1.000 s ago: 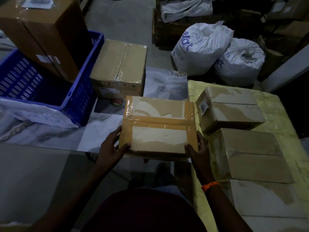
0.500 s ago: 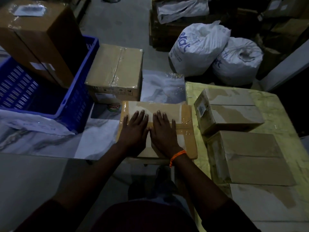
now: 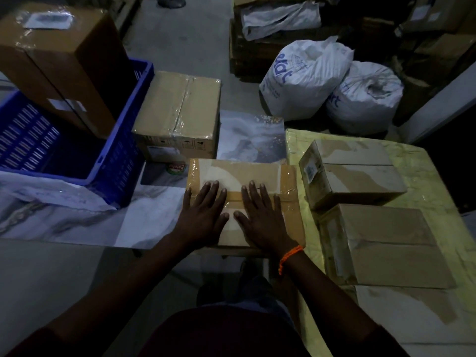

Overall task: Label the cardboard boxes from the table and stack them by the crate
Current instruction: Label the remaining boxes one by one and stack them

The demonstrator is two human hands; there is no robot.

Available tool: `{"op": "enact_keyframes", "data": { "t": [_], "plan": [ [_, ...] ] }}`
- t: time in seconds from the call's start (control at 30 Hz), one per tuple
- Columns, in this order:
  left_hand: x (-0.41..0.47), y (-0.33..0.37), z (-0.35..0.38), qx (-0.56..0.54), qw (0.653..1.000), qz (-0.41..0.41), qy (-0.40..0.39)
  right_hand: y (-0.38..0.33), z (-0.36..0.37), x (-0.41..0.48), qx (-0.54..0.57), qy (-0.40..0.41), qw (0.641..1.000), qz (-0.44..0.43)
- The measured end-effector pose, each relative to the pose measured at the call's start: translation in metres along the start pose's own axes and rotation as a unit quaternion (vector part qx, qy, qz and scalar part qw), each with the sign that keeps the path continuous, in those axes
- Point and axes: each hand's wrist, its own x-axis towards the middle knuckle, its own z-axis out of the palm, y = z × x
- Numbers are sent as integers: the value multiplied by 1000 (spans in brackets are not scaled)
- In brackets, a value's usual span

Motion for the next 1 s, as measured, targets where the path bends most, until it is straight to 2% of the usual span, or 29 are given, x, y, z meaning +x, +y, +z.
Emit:
{"op": "enact_keyframes", "data": {
  "t": [0.17,0.43,0.57,0.63,0.73,0.8,0.93,1.0],
  "plan": [
    [-19,-12,9,13,1000,9,9,22,2,-20,-31,-6,999,20],
    [-19,-10,9,-7,1000,9,9,21,3,-19,-14,-10,1000,21],
    [-17,-11,2,-75,995,-46,41,22,-6,-17,43,16,996,75],
    [-15,-10,-8,-171,976,-112,78,32,-13,-9,112,57,980,151],
    [-2,-18,-20,-323,926,-156,116,56,-32,9,298,121,913,251],
    [7,-25,-23,-364,912,-163,98,71,-44,19,386,91,880,261],
    [13,-26,-29,-394,900,-168,84,88,-46,25,442,66,852,272],
    [14,-24,-36,-437,876,-184,86,84,-48,20,455,73,848,261]
  ]
}}
